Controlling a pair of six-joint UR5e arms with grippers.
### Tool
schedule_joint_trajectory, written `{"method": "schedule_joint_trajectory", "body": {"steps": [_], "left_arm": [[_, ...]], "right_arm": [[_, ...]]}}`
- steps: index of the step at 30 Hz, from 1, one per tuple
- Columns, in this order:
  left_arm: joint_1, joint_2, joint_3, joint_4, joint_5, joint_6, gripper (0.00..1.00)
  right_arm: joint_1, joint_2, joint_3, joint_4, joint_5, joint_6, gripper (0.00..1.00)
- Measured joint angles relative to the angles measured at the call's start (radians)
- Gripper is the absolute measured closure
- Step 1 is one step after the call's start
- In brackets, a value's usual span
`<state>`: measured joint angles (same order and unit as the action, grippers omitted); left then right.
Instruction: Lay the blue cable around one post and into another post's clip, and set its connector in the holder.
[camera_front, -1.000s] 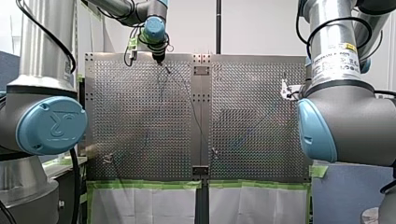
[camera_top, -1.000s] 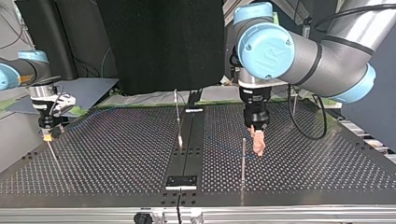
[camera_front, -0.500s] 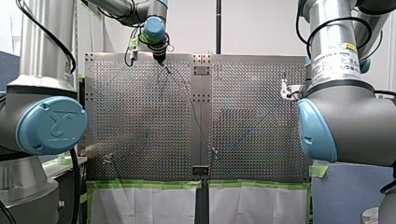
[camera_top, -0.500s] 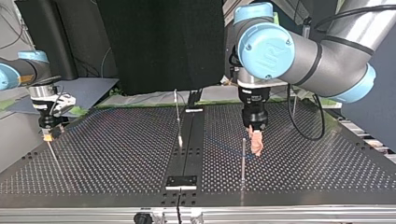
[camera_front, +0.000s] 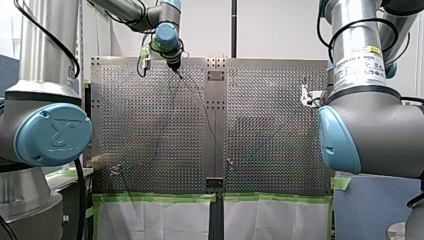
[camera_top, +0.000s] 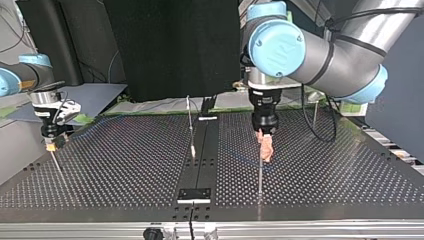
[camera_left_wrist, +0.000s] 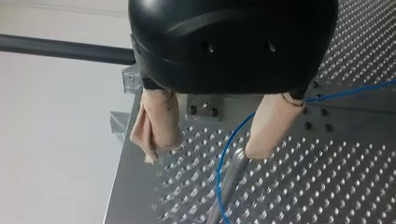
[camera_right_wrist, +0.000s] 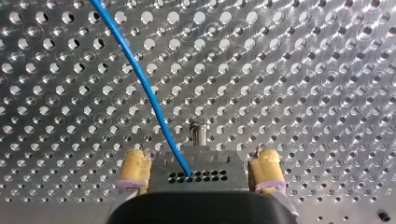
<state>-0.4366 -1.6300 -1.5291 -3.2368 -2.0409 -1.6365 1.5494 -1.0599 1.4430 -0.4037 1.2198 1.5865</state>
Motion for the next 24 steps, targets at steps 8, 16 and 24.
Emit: {"method": "schedule_joint_trajectory", "body": {"steps": [8, 16, 24], "left_arm": [[-0.014, 0.002, -0.067, 0.068, 0.016, -0.007, 0.00], [-0.026, 0.051, -0.136, 0.137, 0.031, -0.057, 0.00], [-0.026, 0.117, -0.204, 0.205, 0.077, -0.091, 0.00]], "right_arm": [[0.001, 0.000, 0.000, 0.000, 0.000, 0.000, 0.01], [0.002, -0.001, 0.000, 0.003, 0.000, 0.000, 0.01], [0.002, -0.001, 0.000, 0.003, 0.000, 0.000, 0.01]]}}
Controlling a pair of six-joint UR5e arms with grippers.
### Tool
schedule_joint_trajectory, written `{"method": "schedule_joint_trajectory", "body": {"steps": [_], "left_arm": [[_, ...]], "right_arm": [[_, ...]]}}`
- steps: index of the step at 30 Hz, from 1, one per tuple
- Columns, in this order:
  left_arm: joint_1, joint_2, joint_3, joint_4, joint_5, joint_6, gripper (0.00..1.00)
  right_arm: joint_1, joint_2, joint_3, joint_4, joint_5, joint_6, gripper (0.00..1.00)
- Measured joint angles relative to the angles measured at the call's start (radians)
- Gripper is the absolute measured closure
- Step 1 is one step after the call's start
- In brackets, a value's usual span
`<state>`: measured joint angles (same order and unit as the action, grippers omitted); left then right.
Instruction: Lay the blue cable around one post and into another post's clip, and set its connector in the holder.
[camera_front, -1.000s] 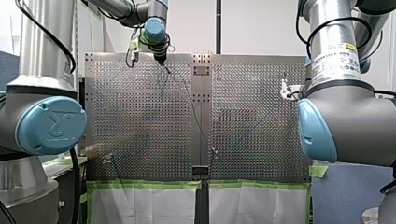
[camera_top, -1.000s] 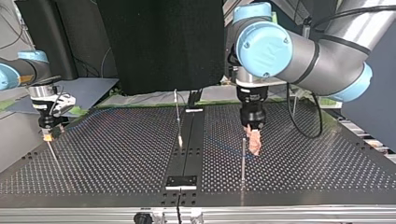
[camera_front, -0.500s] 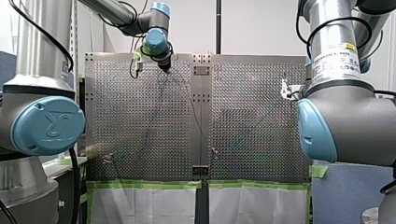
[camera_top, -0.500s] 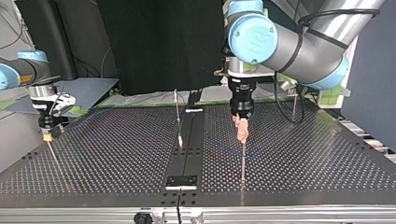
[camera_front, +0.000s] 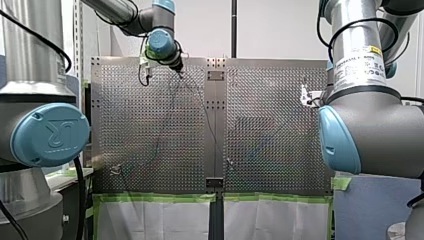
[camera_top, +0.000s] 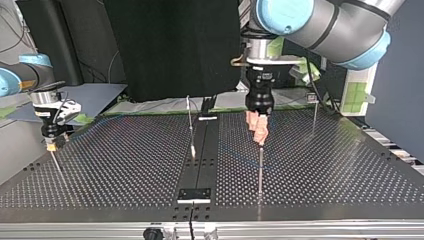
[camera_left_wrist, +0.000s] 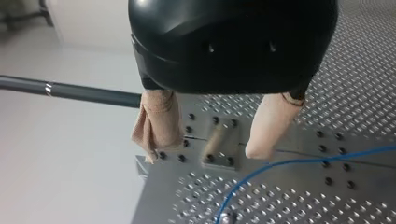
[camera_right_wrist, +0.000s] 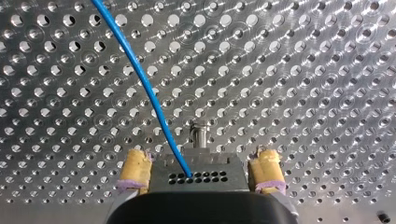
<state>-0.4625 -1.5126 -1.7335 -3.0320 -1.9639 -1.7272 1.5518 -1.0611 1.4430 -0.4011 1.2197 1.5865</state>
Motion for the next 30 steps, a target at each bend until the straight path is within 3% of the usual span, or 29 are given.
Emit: {"method": "schedule_joint_trajectory", "body": {"steps": [5, 12, 30], "left_arm": [[0.005, 0.002, -0.039, 0.039, 0.007, -0.009, 0.00], [0.006, -0.038, -0.090, 0.090, 0.010, -0.011, 0.00], [0.003, -0.210, -0.263, 0.263, 0.012, 0.004, 0.00]], "right_arm": [[0.000, 0.000, 0.000, 0.000, 0.000, 0.000, 0.01], [0.000, 0.000, 0.000, 0.001, 0.000, 0.000, 0.01], [0.001, 0.000, 0.000, 0.002, 0.000, 0.000, 0.01]]}}
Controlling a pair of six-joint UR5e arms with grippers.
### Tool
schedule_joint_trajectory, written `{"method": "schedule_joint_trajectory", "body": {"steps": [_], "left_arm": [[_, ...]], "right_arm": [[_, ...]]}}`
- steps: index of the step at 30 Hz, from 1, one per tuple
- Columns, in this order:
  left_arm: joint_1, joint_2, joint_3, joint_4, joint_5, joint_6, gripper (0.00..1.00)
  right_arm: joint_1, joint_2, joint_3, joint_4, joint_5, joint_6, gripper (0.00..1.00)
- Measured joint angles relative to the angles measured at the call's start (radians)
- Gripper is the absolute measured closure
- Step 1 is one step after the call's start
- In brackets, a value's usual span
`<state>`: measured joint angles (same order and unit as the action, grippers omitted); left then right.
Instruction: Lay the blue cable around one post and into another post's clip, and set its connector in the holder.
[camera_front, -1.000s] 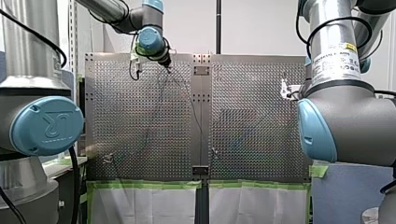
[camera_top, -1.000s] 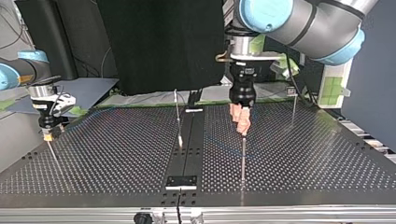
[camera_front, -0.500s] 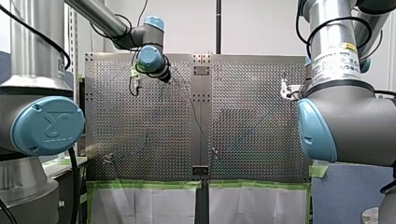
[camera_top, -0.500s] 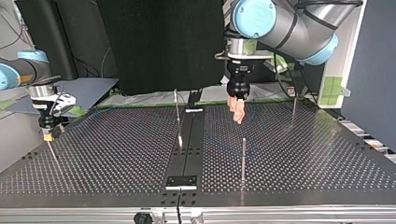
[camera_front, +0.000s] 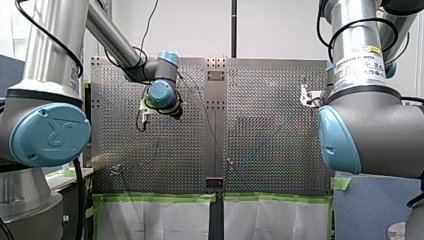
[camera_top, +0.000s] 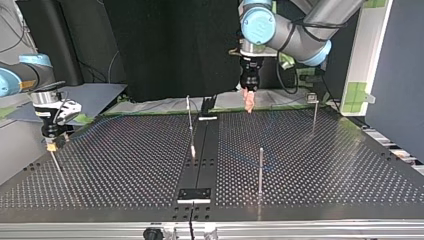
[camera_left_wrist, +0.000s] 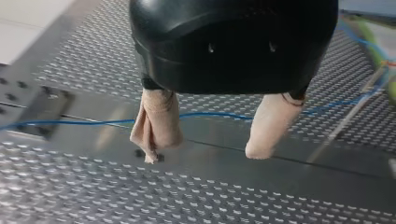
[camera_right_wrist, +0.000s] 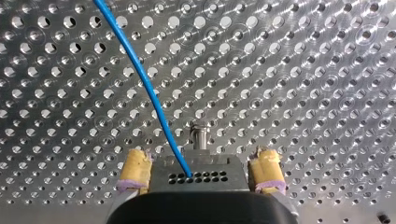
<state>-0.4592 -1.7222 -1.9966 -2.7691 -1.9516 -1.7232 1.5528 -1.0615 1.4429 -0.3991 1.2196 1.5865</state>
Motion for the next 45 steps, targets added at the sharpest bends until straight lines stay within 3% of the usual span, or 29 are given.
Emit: {"method": "schedule_joint_trajectory", "body": {"steps": [10, 45], "left_arm": [[0.002, -0.066, -0.087, 0.087, -0.001, -0.004, 0.00], [0.006, -0.069, -0.387, 0.388, -0.005, -0.016, 0.00]], "right_arm": [[-0.004, 0.000, 0.000, 0.000, 0.000, 0.000, 0.01], [-0.006, 0.009, 0.001, 0.001, 0.000, 0.000, 0.01]]}}
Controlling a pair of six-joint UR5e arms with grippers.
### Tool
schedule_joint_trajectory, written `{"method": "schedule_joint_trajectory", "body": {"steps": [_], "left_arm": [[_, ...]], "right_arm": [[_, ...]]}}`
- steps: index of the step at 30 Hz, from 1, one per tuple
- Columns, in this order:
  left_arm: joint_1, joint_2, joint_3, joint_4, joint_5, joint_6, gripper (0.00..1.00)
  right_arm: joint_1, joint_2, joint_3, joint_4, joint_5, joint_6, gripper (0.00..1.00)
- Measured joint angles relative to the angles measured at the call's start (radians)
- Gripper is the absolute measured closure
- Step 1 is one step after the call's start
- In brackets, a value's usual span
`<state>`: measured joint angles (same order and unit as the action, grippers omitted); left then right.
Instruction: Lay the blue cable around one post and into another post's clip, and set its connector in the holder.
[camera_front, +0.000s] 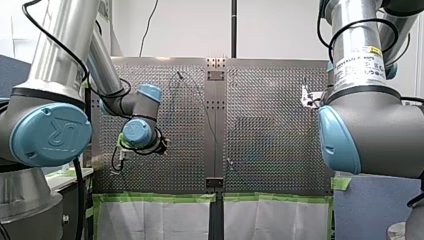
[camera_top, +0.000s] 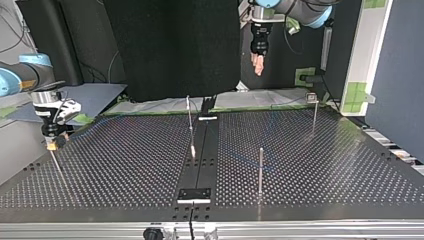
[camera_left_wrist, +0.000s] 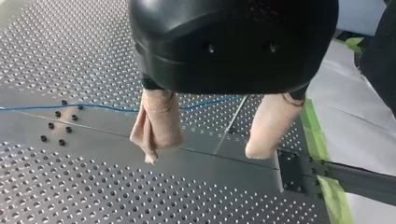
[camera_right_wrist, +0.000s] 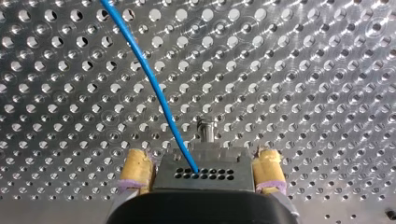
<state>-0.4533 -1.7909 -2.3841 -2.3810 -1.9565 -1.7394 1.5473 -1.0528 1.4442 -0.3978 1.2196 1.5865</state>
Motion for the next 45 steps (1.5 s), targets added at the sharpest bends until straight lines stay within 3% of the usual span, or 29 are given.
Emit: {"method": "schedule_joint_trajectory", "body": {"steps": [8, 31, 45], "left_arm": [[0.000, 0.000, -0.053, 0.064, -0.001, -0.001, 0.00], [0.005, 0.000, -0.059, 0.264, 0.000, -0.005, 0.00], [0.010, 0.000, -0.059, 0.280, 0.000, -0.008, 0.00]], "right_arm": [[0.000, 0.003, 0.000, 0.000, 0.000, 0.000, 0.01], [0.002, 0.000, -0.007, -0.014, 0.000, 0.000, 0.01], [0.005, 0.000, -0.020, 0.010, 0.000, 0.000, 0.01]]}}
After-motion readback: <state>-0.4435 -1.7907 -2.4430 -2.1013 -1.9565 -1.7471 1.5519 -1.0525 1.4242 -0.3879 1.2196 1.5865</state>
